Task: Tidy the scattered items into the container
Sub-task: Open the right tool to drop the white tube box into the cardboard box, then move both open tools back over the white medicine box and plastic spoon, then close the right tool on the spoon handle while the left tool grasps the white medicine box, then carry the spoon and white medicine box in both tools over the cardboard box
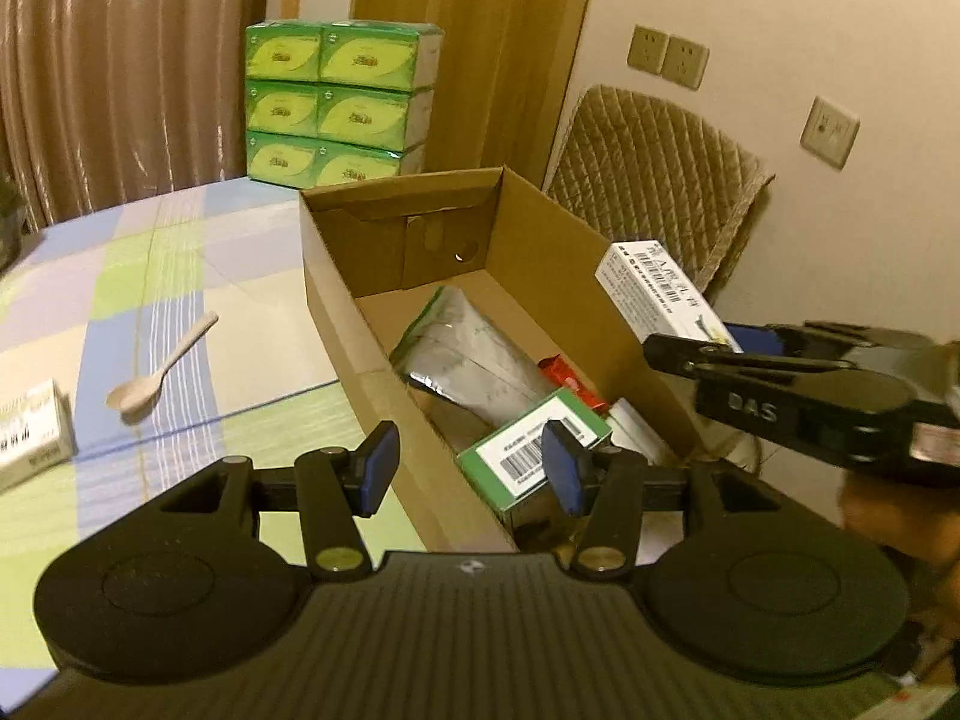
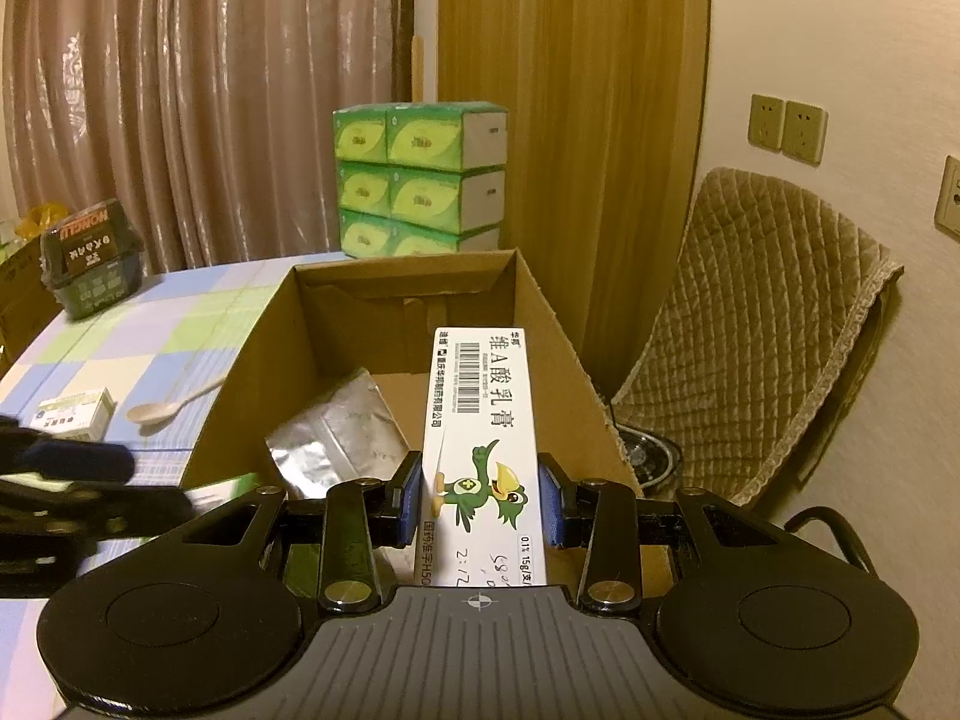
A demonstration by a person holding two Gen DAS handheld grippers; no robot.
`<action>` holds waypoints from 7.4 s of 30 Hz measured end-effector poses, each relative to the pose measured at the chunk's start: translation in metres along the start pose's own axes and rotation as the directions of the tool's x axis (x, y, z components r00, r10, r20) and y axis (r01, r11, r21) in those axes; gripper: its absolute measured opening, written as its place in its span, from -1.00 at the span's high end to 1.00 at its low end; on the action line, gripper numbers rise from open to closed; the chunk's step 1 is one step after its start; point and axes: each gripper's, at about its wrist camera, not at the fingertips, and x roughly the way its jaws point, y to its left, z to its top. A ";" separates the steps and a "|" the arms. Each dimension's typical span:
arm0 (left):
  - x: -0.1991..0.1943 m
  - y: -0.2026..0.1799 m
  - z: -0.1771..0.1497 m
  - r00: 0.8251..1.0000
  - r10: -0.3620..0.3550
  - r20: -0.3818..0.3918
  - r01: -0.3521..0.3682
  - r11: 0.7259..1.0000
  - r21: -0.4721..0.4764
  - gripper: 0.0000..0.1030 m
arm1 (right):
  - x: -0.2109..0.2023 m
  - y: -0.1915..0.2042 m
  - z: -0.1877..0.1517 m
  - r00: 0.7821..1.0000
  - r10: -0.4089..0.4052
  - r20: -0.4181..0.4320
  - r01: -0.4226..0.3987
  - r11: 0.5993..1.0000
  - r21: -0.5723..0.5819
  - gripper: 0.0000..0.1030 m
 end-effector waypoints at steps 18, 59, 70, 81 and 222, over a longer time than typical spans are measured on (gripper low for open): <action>0.014 0.013 0.008 0.997 0.081 0.016 -0.081 0.997 0.009 0.11 | 0.011 0.002 -0.001 0.998 0.057 -0.005 -0.057 0.998 0.000 0.31; -0.115 0.148 -0.067 0.951 0.307 0.044 -0.299 0.944 -0.140 -0.76 | -0.031 0.142 0.017 0.961 0.274 0.042 -0.265 0.953 -0.150 -0.59; -0.119 0.251 -0.099 0.920 0.392 -0.021 -0.388 0.901 -0.191 -0.91 | 0.029 0.217 0.014 0.941 0.329 -0.077 -0.337 0.929 -0.154 -0.59; -0.073 0.295 -0.116 0.922 0.377 -0.092 -0.388 0.899 -0.203 -0.91 | 0.093 0.250 0.010 0.938 0.312 -0.154 -0.335 0.929 -0.160 -0.59; -0.071 0.157 -0.131 0.946 0.170 -0.276 -0.168 0.985 0.030 -0.35 | -0.021 0.189 -0.097 0.954 0.242 -0.175 -0.286 0.911 -0.298 0.86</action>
